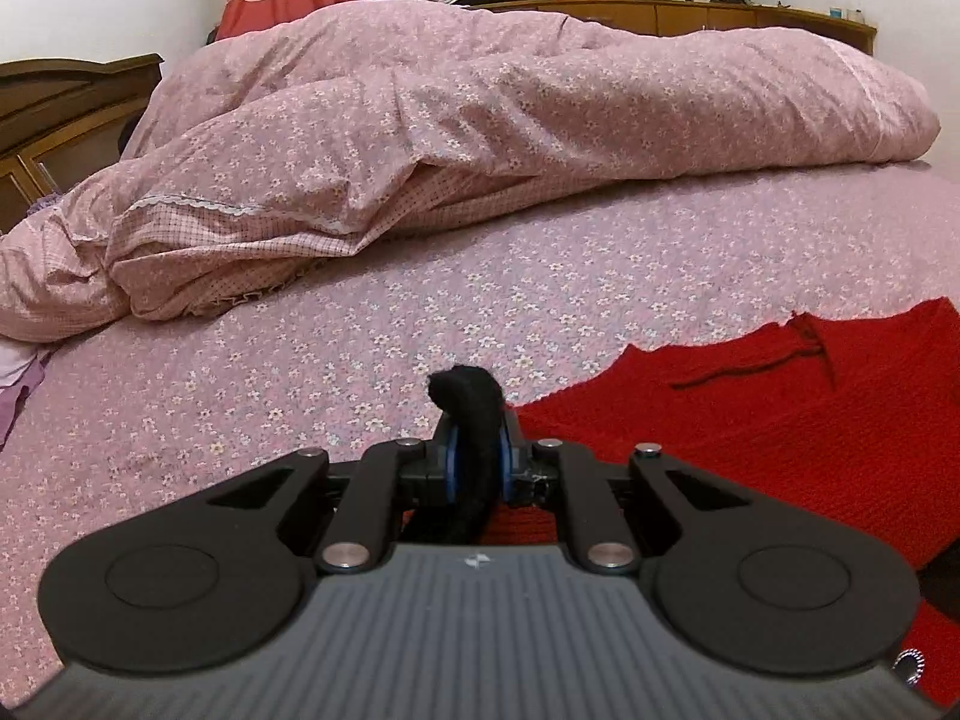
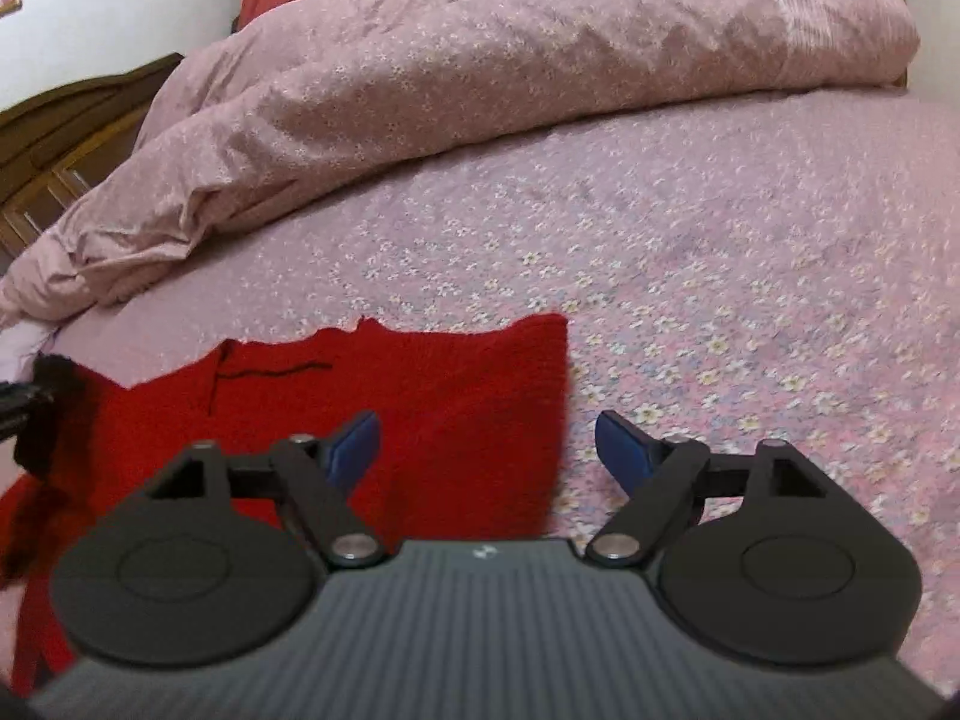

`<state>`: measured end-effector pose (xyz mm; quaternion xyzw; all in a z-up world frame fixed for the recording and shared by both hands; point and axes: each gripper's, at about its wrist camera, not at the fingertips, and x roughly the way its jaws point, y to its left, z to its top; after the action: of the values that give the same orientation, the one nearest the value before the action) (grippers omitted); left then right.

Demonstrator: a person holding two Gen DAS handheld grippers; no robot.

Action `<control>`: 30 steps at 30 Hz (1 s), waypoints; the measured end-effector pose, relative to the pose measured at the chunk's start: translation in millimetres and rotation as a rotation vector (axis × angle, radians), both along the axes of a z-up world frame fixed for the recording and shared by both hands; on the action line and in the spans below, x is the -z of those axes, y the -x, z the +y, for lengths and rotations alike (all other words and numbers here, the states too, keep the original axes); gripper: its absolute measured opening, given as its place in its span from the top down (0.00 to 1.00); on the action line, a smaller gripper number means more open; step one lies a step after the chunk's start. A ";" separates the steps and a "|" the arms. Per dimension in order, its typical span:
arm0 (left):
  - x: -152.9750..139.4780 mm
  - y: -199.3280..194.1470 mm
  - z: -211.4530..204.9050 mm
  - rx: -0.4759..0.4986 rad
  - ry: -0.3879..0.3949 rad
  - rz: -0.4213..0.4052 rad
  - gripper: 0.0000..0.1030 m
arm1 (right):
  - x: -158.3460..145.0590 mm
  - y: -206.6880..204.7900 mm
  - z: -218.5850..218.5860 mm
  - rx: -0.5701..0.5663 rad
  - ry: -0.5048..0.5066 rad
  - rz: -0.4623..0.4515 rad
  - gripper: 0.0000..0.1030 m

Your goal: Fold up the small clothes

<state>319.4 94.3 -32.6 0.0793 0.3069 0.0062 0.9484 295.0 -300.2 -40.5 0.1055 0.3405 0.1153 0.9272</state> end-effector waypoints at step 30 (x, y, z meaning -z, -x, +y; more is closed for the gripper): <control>38.3 -50.0 -22.7 0.045 -0.045 0.099 0.78 | 27.7 -13.6 -18.9 0.097 0.119 -0.040 0.77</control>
<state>369.4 71.6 -71.0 0.1077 0.3514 -0.0120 0.9299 308.6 -319.1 -68.1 0.0643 0.3228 0.0520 0.9429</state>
